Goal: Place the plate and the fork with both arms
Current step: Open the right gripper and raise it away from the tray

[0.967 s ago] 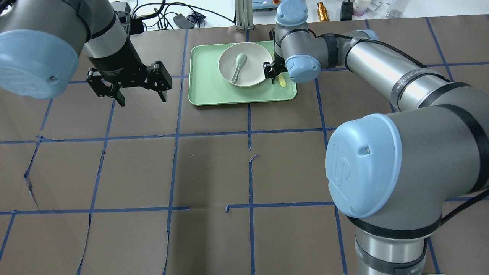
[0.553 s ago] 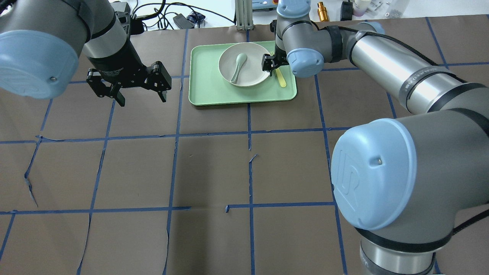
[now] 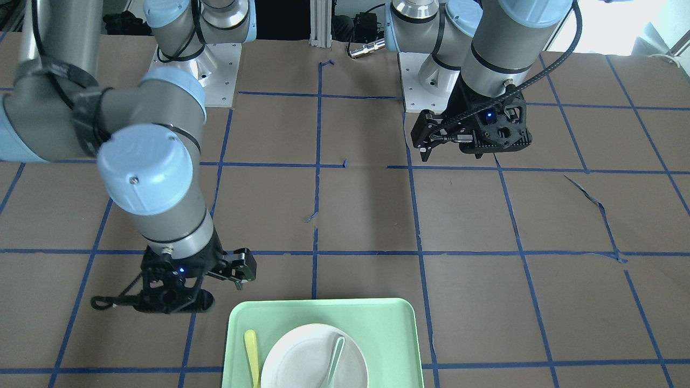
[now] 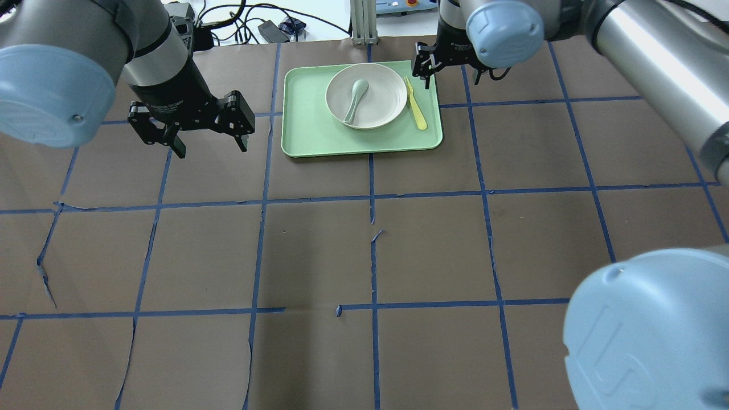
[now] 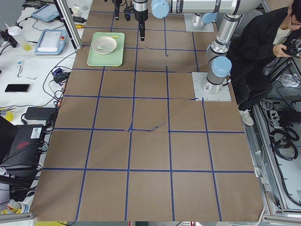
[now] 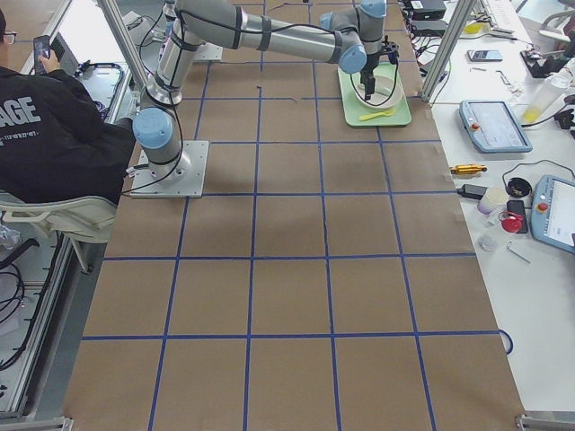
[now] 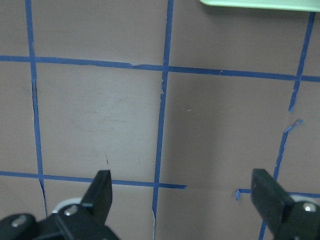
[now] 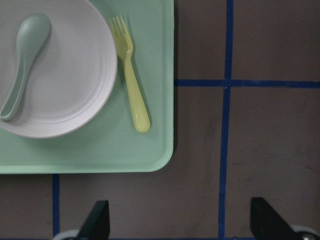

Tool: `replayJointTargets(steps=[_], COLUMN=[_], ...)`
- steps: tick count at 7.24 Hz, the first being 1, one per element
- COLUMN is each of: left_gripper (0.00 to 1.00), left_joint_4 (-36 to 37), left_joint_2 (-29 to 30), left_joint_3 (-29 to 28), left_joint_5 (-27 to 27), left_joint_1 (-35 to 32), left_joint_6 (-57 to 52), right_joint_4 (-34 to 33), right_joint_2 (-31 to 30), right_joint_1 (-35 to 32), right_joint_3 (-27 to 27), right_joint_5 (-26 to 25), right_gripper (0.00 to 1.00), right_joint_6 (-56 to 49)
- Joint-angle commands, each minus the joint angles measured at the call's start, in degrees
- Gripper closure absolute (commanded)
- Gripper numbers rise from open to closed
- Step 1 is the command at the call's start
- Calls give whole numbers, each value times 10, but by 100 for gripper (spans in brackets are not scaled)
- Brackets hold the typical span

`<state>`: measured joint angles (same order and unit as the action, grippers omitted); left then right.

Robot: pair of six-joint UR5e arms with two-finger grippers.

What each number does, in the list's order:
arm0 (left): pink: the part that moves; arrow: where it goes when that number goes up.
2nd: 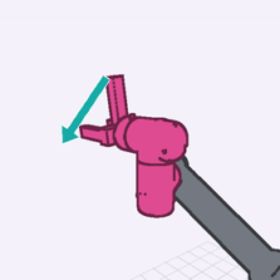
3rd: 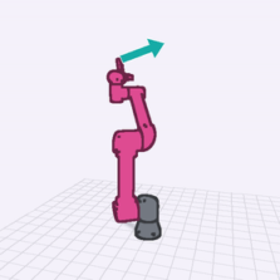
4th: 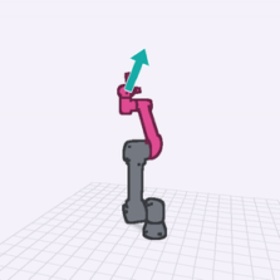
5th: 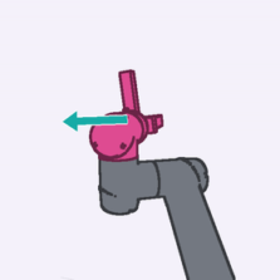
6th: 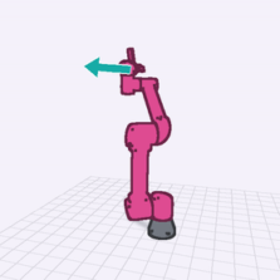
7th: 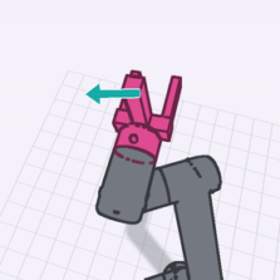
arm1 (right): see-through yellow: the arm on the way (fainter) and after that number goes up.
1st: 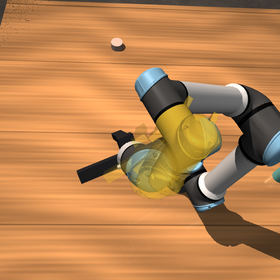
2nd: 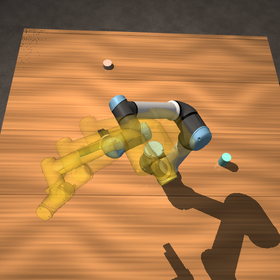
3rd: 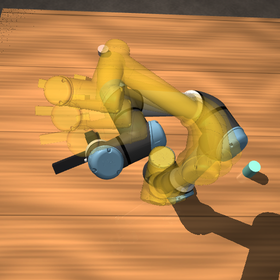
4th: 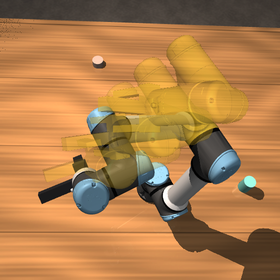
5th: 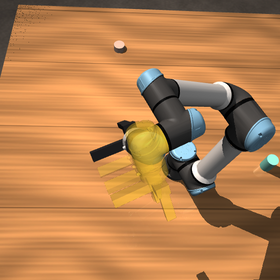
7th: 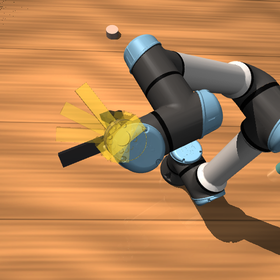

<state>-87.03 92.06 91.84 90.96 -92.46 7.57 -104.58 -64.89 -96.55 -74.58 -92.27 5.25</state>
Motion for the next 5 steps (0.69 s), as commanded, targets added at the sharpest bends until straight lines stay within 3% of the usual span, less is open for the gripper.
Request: replayJointTargets(steps=[1,4,5], left_gripper=[0,0,0], left_joint_4=[-2,-7,-7], left_joint_2=[-1,-4,-8], left_joint_3=[0,0,0], left_joint_5=[2,4,4], left_joint_1=[0,0,0], left_joint_6=[-2,0,-2], right_joint_4=[83,102,86], right_joint_2=[-121,-231,-240], right_joint_1=[26,25,26], right_joint_3=[-57,-170,-187], right_joint_5=[-1,1,-1], right_gripper=[0,0,0], right_joint_6=[-43,-39,-39])
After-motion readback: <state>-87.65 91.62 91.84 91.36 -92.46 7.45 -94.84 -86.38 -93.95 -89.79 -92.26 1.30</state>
